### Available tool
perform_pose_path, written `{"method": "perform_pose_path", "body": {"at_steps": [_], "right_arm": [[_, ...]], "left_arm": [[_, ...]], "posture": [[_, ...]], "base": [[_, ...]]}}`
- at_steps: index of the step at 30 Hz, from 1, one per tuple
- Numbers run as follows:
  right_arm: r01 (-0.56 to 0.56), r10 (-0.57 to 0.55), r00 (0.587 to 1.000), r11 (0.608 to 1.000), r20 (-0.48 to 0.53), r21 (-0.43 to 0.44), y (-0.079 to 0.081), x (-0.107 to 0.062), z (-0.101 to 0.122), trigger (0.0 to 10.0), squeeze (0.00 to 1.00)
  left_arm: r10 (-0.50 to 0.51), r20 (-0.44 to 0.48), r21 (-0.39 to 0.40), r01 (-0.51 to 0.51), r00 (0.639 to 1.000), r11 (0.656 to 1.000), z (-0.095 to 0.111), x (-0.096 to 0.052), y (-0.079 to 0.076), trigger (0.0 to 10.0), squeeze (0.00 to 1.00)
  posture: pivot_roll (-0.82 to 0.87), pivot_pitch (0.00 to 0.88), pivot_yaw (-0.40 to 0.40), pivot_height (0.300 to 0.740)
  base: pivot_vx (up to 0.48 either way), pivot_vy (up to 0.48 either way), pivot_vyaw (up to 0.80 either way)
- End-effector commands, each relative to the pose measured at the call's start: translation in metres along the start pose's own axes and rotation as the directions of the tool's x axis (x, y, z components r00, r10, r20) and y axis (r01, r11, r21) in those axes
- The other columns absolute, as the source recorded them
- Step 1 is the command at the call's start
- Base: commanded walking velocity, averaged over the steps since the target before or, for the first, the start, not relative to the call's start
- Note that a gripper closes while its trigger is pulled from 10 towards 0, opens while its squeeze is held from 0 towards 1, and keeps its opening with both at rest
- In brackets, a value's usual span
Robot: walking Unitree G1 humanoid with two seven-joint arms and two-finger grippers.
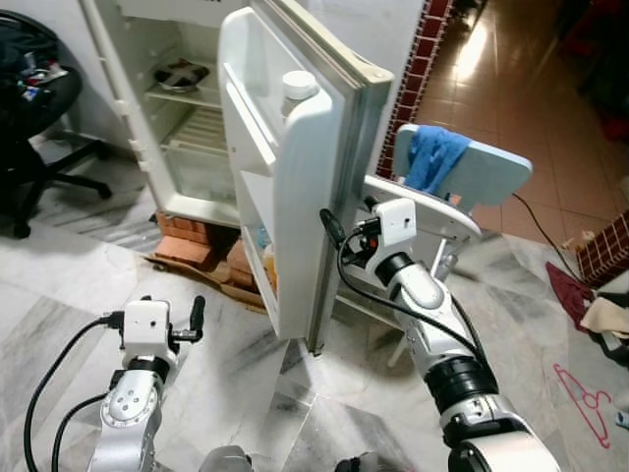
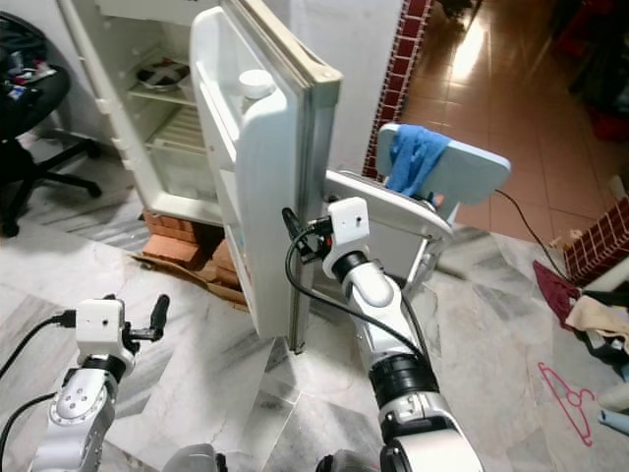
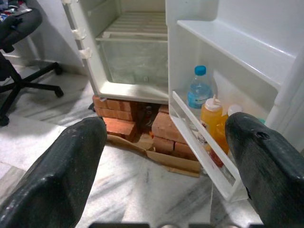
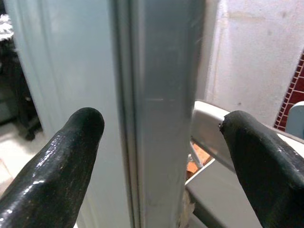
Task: Restocking fridge
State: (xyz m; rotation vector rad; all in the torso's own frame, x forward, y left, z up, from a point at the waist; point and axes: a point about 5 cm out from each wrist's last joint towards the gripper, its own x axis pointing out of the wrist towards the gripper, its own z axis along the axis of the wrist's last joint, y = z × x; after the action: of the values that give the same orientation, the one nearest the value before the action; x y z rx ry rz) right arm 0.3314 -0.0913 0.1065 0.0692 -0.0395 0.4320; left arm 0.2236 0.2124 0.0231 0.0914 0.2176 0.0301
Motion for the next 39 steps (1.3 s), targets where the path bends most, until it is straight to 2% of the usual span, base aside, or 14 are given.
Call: {"method": "perform_pose_path", "body": {"at_steps": [1,4,5,6,8,10,12,13,15,17,18,24,30,39], "right_arm": [[0.001,-0.001,1.000,0.999,-0.001,0.037,0.001,0.005,0.003,10.0,0.00],[-0.118,0.115,0.993,0.985,0.028,0.126,0.021,0.010,0.011,10.0,0.00],[-0.249,0.239,0.968,0.951,0.078,0.185,0.039,0.010,0.020,10.0,0.00],[-0.249,0.239,0.968,0.951,0.078,0.185,0.039,0.010,0.020,10.0,0.00],[-0.372,0.339,0.928,0.872,0.154,0.320,0.056,0.006,0.034,10.0,0.00],[-0.520,0.471,0.854,0.777,0.220,0.356,0.067,-0.006,0.046,10.0,0.00],[-0.547,0.513,0.837,0.767,0.192,0.335,0.066,-0.014,0.042,10.0,0.00],[-0.476,0.465,0.878,0.831,0.110,0.289,0.054,-0.016,0.025,10.0,0.00],[-0.402,0.403,0.914,0.878,0.054,0.260,0.044,-0.016,0.014,10.0,0.00],[-0.231,0.240,0.970,0.957,-0.034,0.174,0.019,-0.017,-0.002,10.0,0.00],[-0.081,0.092,0.992,0.989,-0.083,0.125,-0.004,-0.024,-0.014,10.0,0.00],[0.160,-0.144,0.983,0.976,-0.118,0.144,-0.034,-0.051,-0.024,10.0,0.00],[0.314,-0.292,0.942,0.941,-0.165,0.126,-0.043,-0.064,-0.044,10.0,0.00],[0.320,-0.300,0.942,0.939,-0.148,0.131,-0.035,-0.052,-0.040,10.0,0.00]], "left_arm": [[-0.002,-0.012,0.002,0.002,1.000,1.000,-0.003,-0.002,0.001,10.0,0.00],[-0.009,-0.021,0.003,0.009,1.000,1.000,-0.005,-0.001,-0.002,10.0,0.00],[-0.013,-0.021,0.000,0.013,1.000,1.000,-0.005,0.001,-0.003,10.0,0.00],[-0.013,-0.021,0.000,0.013,1.000,1.000,-0.005,0.001,-0.003,10.0,0.00],[-0.027,-0.007,-0.014,0.027,1.000,1.000,-0.002,0.003,-0.006,10.0,0.00],[-0.046,0.003,-0.019,0.046,0.999,0.999,0.000,0.002,-0.009,10.0,0.00],[-0.044,-0.003,-0.022,0.044,0.999,0.999,-0.001,0.002,-0.009,10.0,0.00],[-0.042,-0.008,-0.028,0.041,0.999,0.999,-0.002,0.001,-0.009,10.0,0.00],[-0.041,-0.010,-0.033,0.041,0.999,0.999,-0.003,0.001,-0.009,10.0,0.00],[-0.039,-0.013,-0.033,0.039,0.999,0.999,-0.003,0.002,-0.009,10.0,0.00],[-0.036,-0.013,-0.033,0.035,0.999,0.999,-0.003,0.003,-0.008,10.0,0.00],[-0.023,-0.014,-0.045,0.022,1.000,0.999,-0.003,0.003,-0.006,10.0,0.00],[-0.012,-0.025,-0.060,0.010,1.000,0.998,-0.004,0.005,-0.006,10.0,0.00],[-0.020,-0.056,-0.088,0.015,0.998,0.996,-0.009,0.007,-0.007,10.0,0.00]], "posture": [[0.09,0.000,-0.041,0.740],[0.08,0.000,-0.044,0.740],[0.08,0.000,-0.044,0.740],[0.08,0.000,-0.044,0.740],[0.08,0.000,-0.049,0.740],[0.08,0.000,-0.051,0.740],[0.08,0.000,-0.051,0.740],[0.08,0.000,-0.050,0.740],[0.07,0.000,-0.051,0.740],[0.07,0.000,-0.051,0.740],[0.07,0.000,-0.050,0.740],[0.07,0.000,-0.052,0.740],[0.07,0.000,-0.053,0.740],[0.05,0.000,-0.038,0.740]], "base": [[0.000,0.000,0.00],[0.000,0.000,0.00],[0.000,0.000,0.00],[0.000,0.000,0.00],[0.000,0.000,0.00],[0.000,0.000,0.00],[0.000,0.000,0.00],[0.000,0.000,0.00],[0.000,0.000,0.00],[0.000,0.000,0.00],[0.000,0.000,0.00],[0.000,0.000,0.00],[0.000,0.050,0.00],[0.000,0.428,-0.17]]}}
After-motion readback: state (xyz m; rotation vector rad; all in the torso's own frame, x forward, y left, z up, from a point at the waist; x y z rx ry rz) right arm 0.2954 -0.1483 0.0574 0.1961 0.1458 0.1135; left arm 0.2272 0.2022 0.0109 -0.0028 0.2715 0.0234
